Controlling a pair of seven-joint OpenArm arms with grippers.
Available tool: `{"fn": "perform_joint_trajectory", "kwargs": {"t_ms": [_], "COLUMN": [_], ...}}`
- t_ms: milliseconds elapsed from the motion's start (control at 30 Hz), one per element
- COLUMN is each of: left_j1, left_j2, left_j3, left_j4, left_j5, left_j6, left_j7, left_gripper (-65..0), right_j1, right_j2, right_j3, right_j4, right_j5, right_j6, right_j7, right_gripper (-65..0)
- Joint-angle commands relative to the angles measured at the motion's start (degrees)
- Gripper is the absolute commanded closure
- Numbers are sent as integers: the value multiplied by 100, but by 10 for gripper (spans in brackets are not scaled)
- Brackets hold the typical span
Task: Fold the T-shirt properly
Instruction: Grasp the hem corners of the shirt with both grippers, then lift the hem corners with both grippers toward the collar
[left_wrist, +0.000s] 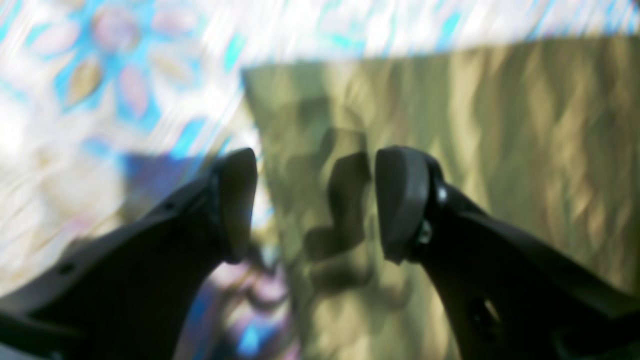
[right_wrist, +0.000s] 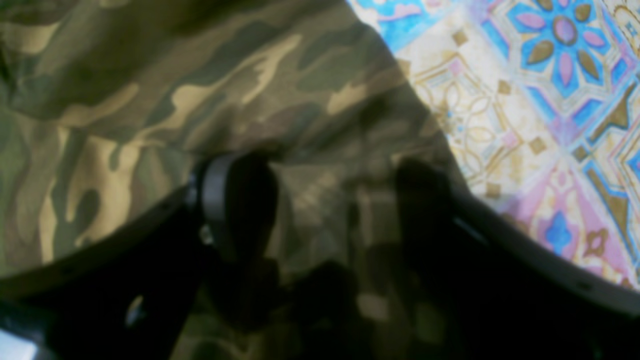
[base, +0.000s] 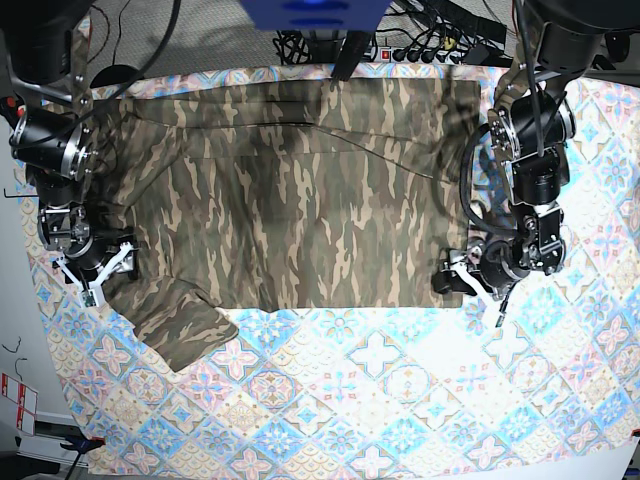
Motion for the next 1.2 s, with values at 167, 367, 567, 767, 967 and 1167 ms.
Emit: {"fn": "perform_joint_trajectory", "kwargs": {"t_ms": [167, 367, 567, 767, 967, 1167], "left_j1": [-506, -374, -31, 22, 224, 488], "left_j2": [191, 490, 490, 455, 472, 464], "left_j3": [388, 1162, 1171, 1171, 1179, 1188], "left_j4": [-973, -973, -973, -999, -973, -973], "left_j5": [84, 40, 76, 84, 93, 295], "left_j6": [-28, -28, -28, -28, -28, -28], "left_j7": [-38, -21, -21, -21, 173, 190], "left_gripper": [-365, -363, -248, -218, -143, -140], "right_j1": [10, 19, 36, 27, 27, 27], "right_j2": [-1, 148, 342, 342, 342, 351], "right_j3": [205, 1602, 1761, 1787, 1787, 1787], "right_j4": [-3, 6, 77, 578, 604, 604], "right_j5": [-233, -242, -259, -259, -259, -259], "right_j6": [60, 51, 51, 43, 43, 43], "right_j7": [-359, -350, -271, -227, -200, -200], "right_gripper": [-427, -427, -427, -427, -427, -428]}}
